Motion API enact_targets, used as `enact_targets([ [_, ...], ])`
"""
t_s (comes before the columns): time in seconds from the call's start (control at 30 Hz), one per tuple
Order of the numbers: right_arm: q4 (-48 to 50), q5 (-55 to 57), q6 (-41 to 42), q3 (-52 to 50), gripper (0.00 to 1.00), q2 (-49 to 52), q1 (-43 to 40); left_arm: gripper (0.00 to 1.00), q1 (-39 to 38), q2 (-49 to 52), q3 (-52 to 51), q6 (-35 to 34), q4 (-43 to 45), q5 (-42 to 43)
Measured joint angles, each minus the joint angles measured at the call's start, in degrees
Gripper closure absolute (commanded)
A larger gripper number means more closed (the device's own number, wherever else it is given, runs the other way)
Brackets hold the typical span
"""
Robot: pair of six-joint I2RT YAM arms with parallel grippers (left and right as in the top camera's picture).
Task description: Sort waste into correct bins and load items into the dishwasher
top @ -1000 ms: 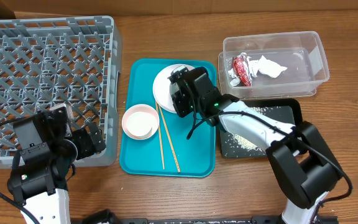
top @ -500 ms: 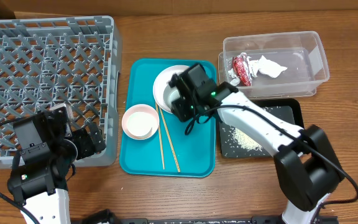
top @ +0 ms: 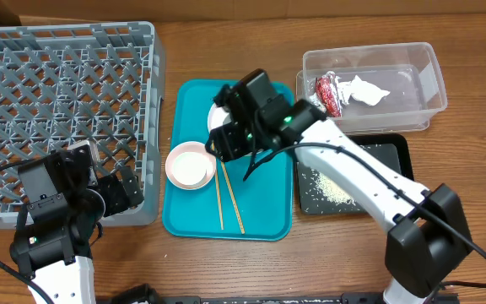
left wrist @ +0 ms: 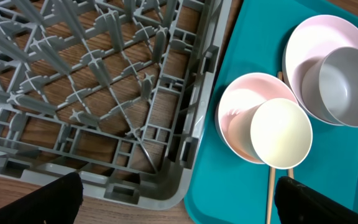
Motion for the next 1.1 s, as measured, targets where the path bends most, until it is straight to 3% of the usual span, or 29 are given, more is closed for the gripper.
enact_targets([
  [0.13, 0.2, 3.5, 2.1, 0.0, 0.39, 0.4, 4.1, 0.0, 0.0, 0.0, 0.0, 0.0, 0.0, 0.0],
  [0.27, 0.7, 5.6, 4.6, 0.0, 0.5, 2.8, 6.7, 0.0, 0.0, 0.0, 0.0, 0.0, 0.0, 0.0],
  [0.37, 0.7, 7.7, 7.3, 0.0, 0.51, 6.4, 7.5, 0.0, 0.0, 0.0, 0.0, 0.0, 0.0, 0.0],
  [0.43, 0.9, 8.4, 8.5, 0.0, 0.58, 8.2, 7.6, 0.0, 0.0, 0.0, 0.0, 0.0, 0.0, 0.0],
  [0.67, 2.3, 9.8, 10.9, 0.0, 0.96, 10.2, 7.6, 0.0, 0.0, 0.0, 0.0, 0.0, -0.1, 0.0],
  [1.1, -0.2, 9.8, 11.2, -0.1, 0.96, 6.2, 1.7, 0.0, 0.0, 0.0, 0.0, 0.0, 0.0, 0.0],
])
